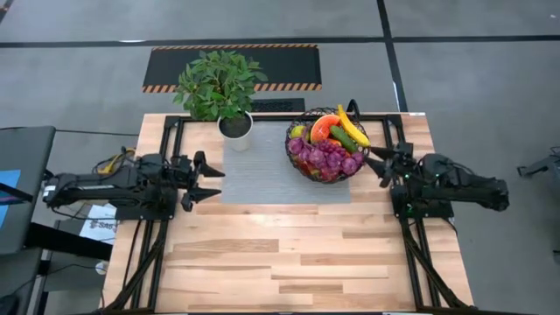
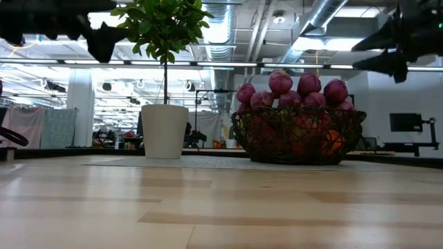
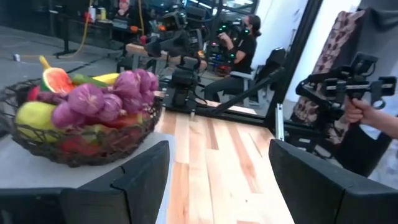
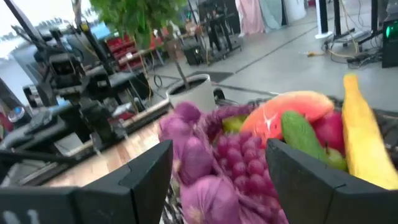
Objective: Build produce basket
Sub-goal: Return to Home Position
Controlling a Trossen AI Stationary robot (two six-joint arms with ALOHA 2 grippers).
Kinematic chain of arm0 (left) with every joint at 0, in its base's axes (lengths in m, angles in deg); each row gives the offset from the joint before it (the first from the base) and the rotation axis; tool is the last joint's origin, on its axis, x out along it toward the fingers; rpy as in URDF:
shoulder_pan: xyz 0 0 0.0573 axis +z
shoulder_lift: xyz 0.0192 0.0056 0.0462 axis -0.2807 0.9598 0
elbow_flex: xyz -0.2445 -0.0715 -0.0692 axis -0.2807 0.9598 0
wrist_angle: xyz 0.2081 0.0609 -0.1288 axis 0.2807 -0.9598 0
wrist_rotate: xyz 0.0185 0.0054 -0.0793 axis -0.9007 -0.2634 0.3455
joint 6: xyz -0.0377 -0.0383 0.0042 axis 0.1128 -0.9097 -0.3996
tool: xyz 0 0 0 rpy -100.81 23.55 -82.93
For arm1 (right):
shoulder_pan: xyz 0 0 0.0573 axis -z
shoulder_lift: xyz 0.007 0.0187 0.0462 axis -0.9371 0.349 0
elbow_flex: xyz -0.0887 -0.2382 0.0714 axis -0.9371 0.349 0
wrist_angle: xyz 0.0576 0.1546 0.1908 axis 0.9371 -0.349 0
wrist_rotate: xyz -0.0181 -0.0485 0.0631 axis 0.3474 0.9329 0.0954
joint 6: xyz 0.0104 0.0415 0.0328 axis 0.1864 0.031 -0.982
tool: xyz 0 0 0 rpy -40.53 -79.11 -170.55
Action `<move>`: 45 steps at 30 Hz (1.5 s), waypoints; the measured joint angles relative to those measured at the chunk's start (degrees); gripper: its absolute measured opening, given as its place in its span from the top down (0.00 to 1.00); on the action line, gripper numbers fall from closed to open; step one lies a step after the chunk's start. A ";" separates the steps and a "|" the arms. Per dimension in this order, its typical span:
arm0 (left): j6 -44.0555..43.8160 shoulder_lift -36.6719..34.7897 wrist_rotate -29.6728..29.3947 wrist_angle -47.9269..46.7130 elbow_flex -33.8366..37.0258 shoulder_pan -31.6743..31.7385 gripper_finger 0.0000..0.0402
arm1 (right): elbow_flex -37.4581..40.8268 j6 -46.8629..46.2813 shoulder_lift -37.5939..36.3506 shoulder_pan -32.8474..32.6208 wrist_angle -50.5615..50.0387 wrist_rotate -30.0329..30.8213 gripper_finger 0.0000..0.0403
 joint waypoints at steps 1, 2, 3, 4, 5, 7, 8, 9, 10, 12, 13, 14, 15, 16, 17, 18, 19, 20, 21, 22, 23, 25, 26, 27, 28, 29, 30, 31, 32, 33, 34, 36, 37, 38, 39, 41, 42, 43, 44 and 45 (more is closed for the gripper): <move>-0.16 -0.16 0.72 0.99 1.00 0.18 0.34 | 0.82 -0.01 0.01 0.00 -0.05 0.00 0.31; -0.28 -0.26 1.39 1.94 1.91 0.37 0.34 | 1.76 -0.01 0.27 0.02 0.96 0.00 0.31; -0.38 -0.32 2.12 3.44 3.00 0.50 0.34 | 3.05 -0.03 0.69 0.06 3.16 0.00 0.31; -0.63 -0.47 3.00 4.90 4.14 0.74 0.34 | 4.65 -0.05 0.73 0.02 4.88 0.00 0.31; -1.10 -0.60 3.96 6.07 5.31 0.96 0.34 | 6.27 0.00 0.60 -0.09 6.31 0.02 0.31; -2.42 -0.64 5.77 8.71 7.59 1.55 0.34 | 8.98 0.29 0.04 -0.37 10.35 0.00 0.31; -3.23 -0.75 6.50 9.91 8.62 1.86 0.34 | 10.11 0.35 -0.14 -0.43 12.19 0.00 0.31; -4.06 -0.87 7.04 10.75 9.62 2.08 0.34 | 11.22 0.40 -0.05 -0.47 14.03 -0.01 0.31; -4.60 -1.05 7.77 11.34 10.47 2.33 0.34 | 12.47 0.45 -0.06 -0.47 15.06 -0.02 0.31; -5.58 -1.10 9.07 14.08 12.61 2.72 0.34 | 14.38 0.45 0.03 -0.47 16.99 -0.04 0.31; -5.85 -1.10 9.58 15.39 13.58 2.83 0.34 | 15.35 0.49 0.00 -0.49 19.36 -0.02 0.31; -6.17 -1.10 9.75 16.56 14.41 3.03 0.34 | 15.90 0.97 -0.01 -0.50 21.64 -0.20 0.31; -6.36 -1.07 10.07 17.67 15.25 3.16 0.34 | 16.37 2.06 0.26 -0.65 23.29 -0.43 0.31; -6.52 -1.08 10.21 18.34 15.95 3.34 0.34 | 16.60 3.04 0.60 -0.91 24.01 -0.65 0.31; -6.79 -1.08 10.22 18.61 16.08 3.53 0.34 | 16.64 3.79 0.61 -1.19 24.20 -0.63 0.31; -6.54 -1.08 10.30 18.23 16.07 3.78 0.34 | 16.67 4.32 0.50 -1.42 24.33 -0.62 0.31; -6.49 -1.09 10.60 17.84 16.07 3.93 0.34 | 16.67 4.40 0.33 -1.59 24.44 -0.49 0.31; -6.47 -1.08 10.71 18.04 16.07 4.13 0.34 | 16.69 4.51 0.39 -1.73 24.35 -0.44 0.31; -6.47 -1.08 10.75 17.91 16.09 4.19 0.34 | 16.67 4.55 0.46 -1.86 24.11 -0.44 0.31; -6.36 -1.10 10.73 17.89 16.09 4.27 0.34 | 16.67 4.54 0.49 -1.93 23.94 -0.45 0.31; -6.21 -1.08 10.74 17.84 16.09 4.27 0.34 | 16.62 4.50 0.55 -1.98 23.55 -0.46 0.31; -5.90 -1.08 10.73 17.80 16.11 4.27 0.34 | 16.58 4.08 0.57 -2.27 22.88 -0.44 0.31; -5.87 -1.08 10.73 17.69 16.11 4.27 0.34 | 16.58 4.08 0.59 -2.30 22.80 -0.44 0.31; -5.86 -1.08 10.74 17.40 16.11 4.27 0.34 | 16.56 4.09 0.59 -2.30 22.73 -0.46 0.31; -5.86 -1.08 10.73 17.16 16.13 4.27 0.34 | 16.56 4.08 0.58 -2.28 22.71 -0.46 0.31; -5.84 -1.08 10.74 17.10 16.13 4.27 0.34 | 16.56 4.09 0.58 -2.28 22.66 -0.46 0.31; -5.71 -1.08 11.01 16.94 16.13 4.27 0.34 | 16.56 4.08 0.59 -2.28 22.57 -0.46 0.31; -5.47 -1.08 11.58 16.76 16.13 4.29 0.34 | 16.56 4.08 0.59 -2.28 22.57 -0.46 0.31; -5.97 -1.16 12.05 16.95 16.13 4.44 0.34 | 16.56 4.00 0.59 -2.27 22.55 -0.46 0.31; -7.66 -1.50 12.71 18.24 16.12 4.45 0.34 | 16.56 3.71 0.59 -2.26 22.52 -0.46 0.31; -8.94 -2.29 14.05 20.22 16.02 4.46 0.34 | 16.56 3.27 0.59 -2.26 22.50 -0.46 0.31; -9.51 -4.29 17.52 23.14 15.04 4.35 0.34 | 16.56 3.06 0.58 -2.26 22.45 -0.46 0.31; -9.90 -5.59 18.31 23.58 14.27 4.29 0.34 | 16.56 3.17 0.57 -2.26 22.44 -0.46 0.31; -10.26 -7.18 18.07 23.36 13.54 4.49 0.34 | 16.56 3.28 0.57 -2.26 22.41 -0.46 0.31; -10.30 -8.95 16.79 22.18 12.82 4.67 0.34 | 16.56 3.32 0.57 -2.26 22.39 -0.45 0.31; -10.08 -12.76 12.55 16.90 11.51 4.93 0.34 | 16.56 3.65 0.57 -2.19 22.37 -0.44 0.31; -9.52 -14.83 9.26 11.99 11.02 5.01 0.34 | 16.56 4.16 0.57 -2.19 22.37 -0.42 0.31; -8.84 -17.08 4.65 5.76 10.93 5.08 0.34 | 16.56 4.80 0.57 -2.19 22.35 -0.42 0.31; -8.41 -19.02 -0.67 0.47 11.02 5.08 0.34 | 16.56 5.42 0.57 -2.19 22.35 -0.41 0.31; -8.11 -21.10 -6.50 -4.01 11.19 5.10 0.34 | 16.58 6.03 0.57 -2.19 22.35 -0.39 0.31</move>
